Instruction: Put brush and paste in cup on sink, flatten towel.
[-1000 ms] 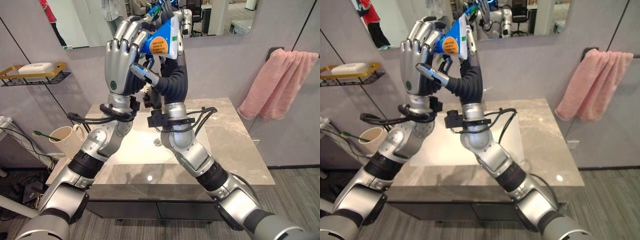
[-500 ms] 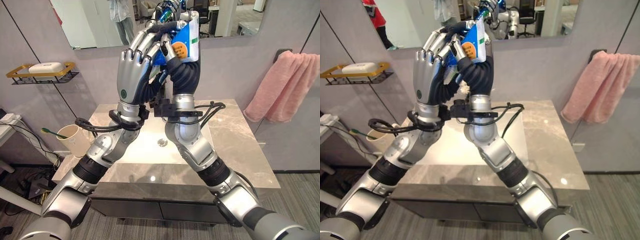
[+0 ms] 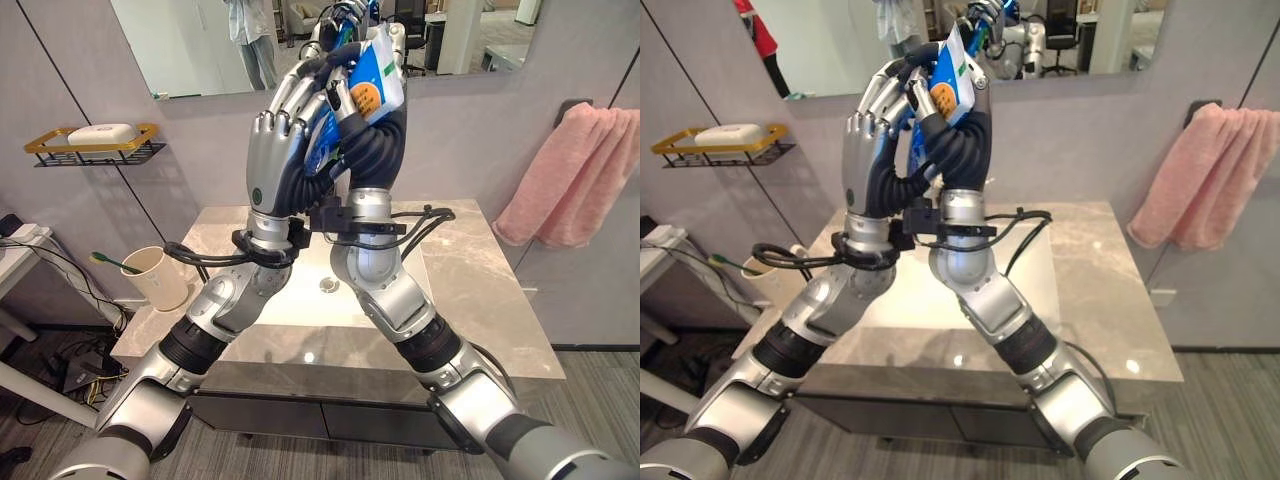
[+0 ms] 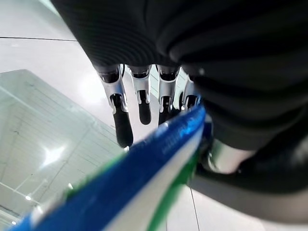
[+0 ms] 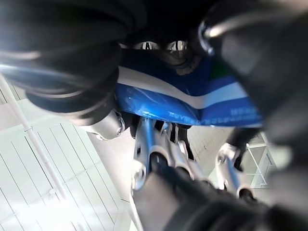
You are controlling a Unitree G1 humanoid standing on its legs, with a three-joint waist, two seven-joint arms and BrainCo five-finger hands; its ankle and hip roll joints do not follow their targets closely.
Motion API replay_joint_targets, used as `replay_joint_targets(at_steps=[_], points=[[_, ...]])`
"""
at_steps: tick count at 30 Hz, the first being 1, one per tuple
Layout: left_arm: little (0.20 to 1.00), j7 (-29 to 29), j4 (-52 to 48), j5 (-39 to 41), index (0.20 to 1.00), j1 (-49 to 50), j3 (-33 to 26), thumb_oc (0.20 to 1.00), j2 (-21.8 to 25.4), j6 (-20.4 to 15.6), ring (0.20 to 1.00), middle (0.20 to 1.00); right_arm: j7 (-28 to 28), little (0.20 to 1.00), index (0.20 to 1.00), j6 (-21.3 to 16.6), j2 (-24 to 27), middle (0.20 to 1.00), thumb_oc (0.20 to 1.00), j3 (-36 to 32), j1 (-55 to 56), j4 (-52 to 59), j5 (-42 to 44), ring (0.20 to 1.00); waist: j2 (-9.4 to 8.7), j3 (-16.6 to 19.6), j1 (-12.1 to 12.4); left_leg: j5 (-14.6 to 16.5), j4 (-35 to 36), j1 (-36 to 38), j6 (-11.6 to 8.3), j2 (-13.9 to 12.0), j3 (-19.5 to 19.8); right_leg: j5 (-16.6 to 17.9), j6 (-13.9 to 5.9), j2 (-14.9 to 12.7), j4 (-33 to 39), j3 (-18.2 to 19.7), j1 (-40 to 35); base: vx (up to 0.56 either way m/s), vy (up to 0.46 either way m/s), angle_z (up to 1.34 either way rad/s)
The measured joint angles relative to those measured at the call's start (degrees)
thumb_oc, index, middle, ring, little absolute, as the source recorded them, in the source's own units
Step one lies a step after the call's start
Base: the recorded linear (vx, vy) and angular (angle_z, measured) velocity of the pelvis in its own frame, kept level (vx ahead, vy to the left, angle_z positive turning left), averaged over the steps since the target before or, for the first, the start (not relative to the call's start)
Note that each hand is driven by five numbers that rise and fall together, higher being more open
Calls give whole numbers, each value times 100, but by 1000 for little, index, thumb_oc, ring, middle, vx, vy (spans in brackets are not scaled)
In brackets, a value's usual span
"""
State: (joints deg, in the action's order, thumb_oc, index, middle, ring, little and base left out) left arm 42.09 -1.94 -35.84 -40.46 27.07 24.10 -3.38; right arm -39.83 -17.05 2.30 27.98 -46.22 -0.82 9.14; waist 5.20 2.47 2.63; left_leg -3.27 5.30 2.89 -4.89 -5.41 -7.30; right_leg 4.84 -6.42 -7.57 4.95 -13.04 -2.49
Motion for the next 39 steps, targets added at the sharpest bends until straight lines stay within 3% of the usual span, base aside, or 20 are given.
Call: replay_joint_targets(at_steps=[10, 14, 21, 27, 39], points=[[1000, -15, -58, 178, 1000, 263, -104, 1000, -12, -21, 1000, 1000, -137, 200, 200, 3, 9, 200, 200, -66, -218, 4, -335, 200, 93, -58, 153, -1, 2, -104, 1, 7, 181, -68, -6, -12, 0, -175, -40, -1, -4, 8], [1000, 2, -44, 173, 1000, 263, -124, 1000, 60, -15, 1000, 1000, -158, 200, 200, -8, -10, 200, 200, -275, -594, 4, -391, 200, 167, -102, 331, -5, 1, -110, -2, 35, 224, -88, -17, -34, 0, -227, -60, 17, 22, 11], [1000, 22, -46, 98, 1000, 258, -131, 1000, 216, -19, 1000, 1000, -262, 200, 200, -60, 22, 200, 200, -541, -816, 1, -444, 200, 308, -143, 503, -62, -1, -257, 62, 187, 740, -191, -99, -157, -1, -765, -221, 18, 8, 37], [1000, 25, -112, 90, 1000, 270, -170, 1000, 519, -25, 1000, 1000, -381, 200, 200, -76, 63, 200, 200, -775, -857, -5, -446, 200, 319, -142, 718, -96, -2, -299, 80, 312, 1200, -329, -161, -230, -2, -1249, -473, 34, -20, 45], [1000, 329, -662, -100, 1000, 1057, -1349, 1000, 1168, -157, 1000, 1000, -513, 200, 200, -360, 149, 200, 200, -1081, -1100, -11, -439, 200, 292, -127, 1029, -110, -2, -292, 71, 441, 1730, -504, -229, -272, -2, -1744, -794, 8, -15, 24]])
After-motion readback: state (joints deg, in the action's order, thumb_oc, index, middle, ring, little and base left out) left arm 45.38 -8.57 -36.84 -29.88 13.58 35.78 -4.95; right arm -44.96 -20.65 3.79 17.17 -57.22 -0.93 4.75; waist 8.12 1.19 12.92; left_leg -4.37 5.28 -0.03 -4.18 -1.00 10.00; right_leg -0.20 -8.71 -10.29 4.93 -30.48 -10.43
